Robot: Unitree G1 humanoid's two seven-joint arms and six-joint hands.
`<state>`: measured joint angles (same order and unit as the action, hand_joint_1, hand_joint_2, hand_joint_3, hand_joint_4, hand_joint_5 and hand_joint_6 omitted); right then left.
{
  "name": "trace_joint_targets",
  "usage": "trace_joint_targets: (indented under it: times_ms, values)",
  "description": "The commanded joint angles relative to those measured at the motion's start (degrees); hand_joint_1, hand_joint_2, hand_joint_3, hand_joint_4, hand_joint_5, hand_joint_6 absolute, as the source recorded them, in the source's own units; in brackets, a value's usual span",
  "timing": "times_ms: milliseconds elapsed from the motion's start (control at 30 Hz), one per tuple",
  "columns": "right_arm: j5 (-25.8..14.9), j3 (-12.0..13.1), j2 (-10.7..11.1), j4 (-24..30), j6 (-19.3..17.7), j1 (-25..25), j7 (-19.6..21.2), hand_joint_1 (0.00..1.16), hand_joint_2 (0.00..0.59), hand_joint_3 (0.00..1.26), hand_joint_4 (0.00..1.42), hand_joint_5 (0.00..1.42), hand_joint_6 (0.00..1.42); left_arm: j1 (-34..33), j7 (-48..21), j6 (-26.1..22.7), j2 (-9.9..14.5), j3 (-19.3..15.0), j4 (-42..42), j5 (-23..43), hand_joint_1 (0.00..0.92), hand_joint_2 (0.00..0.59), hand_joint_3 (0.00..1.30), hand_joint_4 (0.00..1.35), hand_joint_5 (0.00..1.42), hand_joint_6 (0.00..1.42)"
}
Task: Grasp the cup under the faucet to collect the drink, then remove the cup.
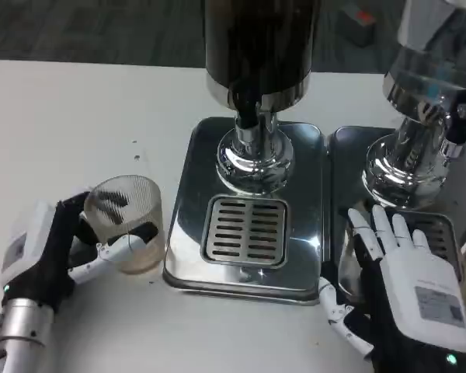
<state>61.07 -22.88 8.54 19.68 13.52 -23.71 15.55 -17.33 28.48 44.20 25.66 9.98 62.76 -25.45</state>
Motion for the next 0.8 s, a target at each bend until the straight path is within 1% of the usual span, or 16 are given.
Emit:
trace_joint_targets:
  times_ms: [33,100,300,467,600,800]
  values:
    - [-0.45,0.35,-0.19,-0.25,0.12,-0.12,0.31,0.3,0.529,0.11,0.0,0.0,0.01,-0.34,1.55,1.39,-0.17,0.45,0.72,-0.87,0.327,0.1,0.62,0.77,0.93,0.93]
    - [-0.51,0.38,-0.25,-0.24,0.15,-0.18,0.33,0.31,0.529,0.11,0.0,0.0,0.01,-0.39,2.04,1.78,-0.18,0.39,0.79,-0.8,0.327,0.1,0.63,0.78,0.94,0.94]
    - [-0.5,0.36,-0.4,-0.24,0.17,-0.27,0.43,0.31,0.529,0.11,0.0,0.0,0.01,-0.38,3.75,3.09,-0.22,0.1,0.76,-0.72,0.377,0.102,0.67,0.81,0.97,0.98]
    - [-0.58,0.38,-0.5,-0.35,0.16,-0.2,0.46,0.31,0.529,0.11,0.0,0.0,0.02,-0.53,5.02,3.59,-0.22,0.04,0.67,-0.94,0.385,0.102,0.67,0.82,0.97,0.99]
    - [-0.61,0.45,-0.52,-0.27,0.19,-0.18,0.32,0.31,0.529,0.11,0.0,0.0,0.02,-1.64,4.3,4.34,0.02,0.03,0.6,-0.7,0.408,0.095,0.69,0.83,0.99,1.02]
    - [-1.34,0.68,0.09,-0.3,-0.25,0.4,-0.48,0.31,0.529,0.11,0.0,0.0,0.02,-3.4,4.88,5.48,0.73,0.21,-0.73,-1.71,0.431,0.083,0.7,0.85,0.99,1.03]
